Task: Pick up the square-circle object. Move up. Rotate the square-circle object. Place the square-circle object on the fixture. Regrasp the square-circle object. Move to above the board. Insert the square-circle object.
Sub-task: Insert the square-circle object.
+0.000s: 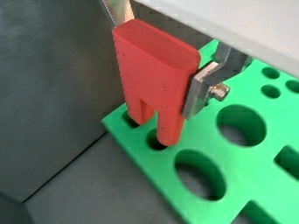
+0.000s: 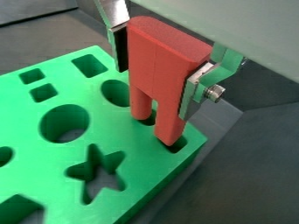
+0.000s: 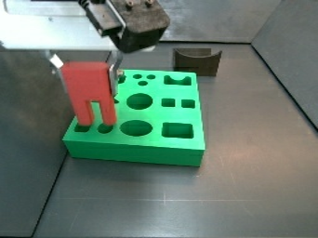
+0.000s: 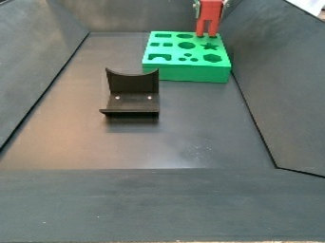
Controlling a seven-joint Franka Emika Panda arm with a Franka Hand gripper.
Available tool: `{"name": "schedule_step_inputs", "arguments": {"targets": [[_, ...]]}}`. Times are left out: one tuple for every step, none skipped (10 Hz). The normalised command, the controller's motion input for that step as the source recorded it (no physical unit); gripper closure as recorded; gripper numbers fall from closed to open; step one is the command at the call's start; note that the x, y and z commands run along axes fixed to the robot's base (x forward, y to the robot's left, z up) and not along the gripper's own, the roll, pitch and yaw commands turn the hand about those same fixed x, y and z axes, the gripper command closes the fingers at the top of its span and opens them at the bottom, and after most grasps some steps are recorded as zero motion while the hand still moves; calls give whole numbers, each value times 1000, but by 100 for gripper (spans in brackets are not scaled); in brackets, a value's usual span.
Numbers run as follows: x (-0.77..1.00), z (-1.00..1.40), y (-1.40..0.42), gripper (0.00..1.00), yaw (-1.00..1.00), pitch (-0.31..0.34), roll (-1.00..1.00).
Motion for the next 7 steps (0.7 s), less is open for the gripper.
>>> {"name": "schedule_step_inputs", "arguments": {"targets": [[-189, 0, -166, 100, 226, -91, 123], [-174, 0, -291, 100, 309, -110, 229], [-114, -60, -223, 100, 294, -80, 294], [0, -163, -174, 100, 134, -4, 251], [60, -120, 0, 100, 0, 19, 237], [46, -46, 0, 100, -89, 61, 269], [0, 0, 0, 100, -37, 44, 483]]}}
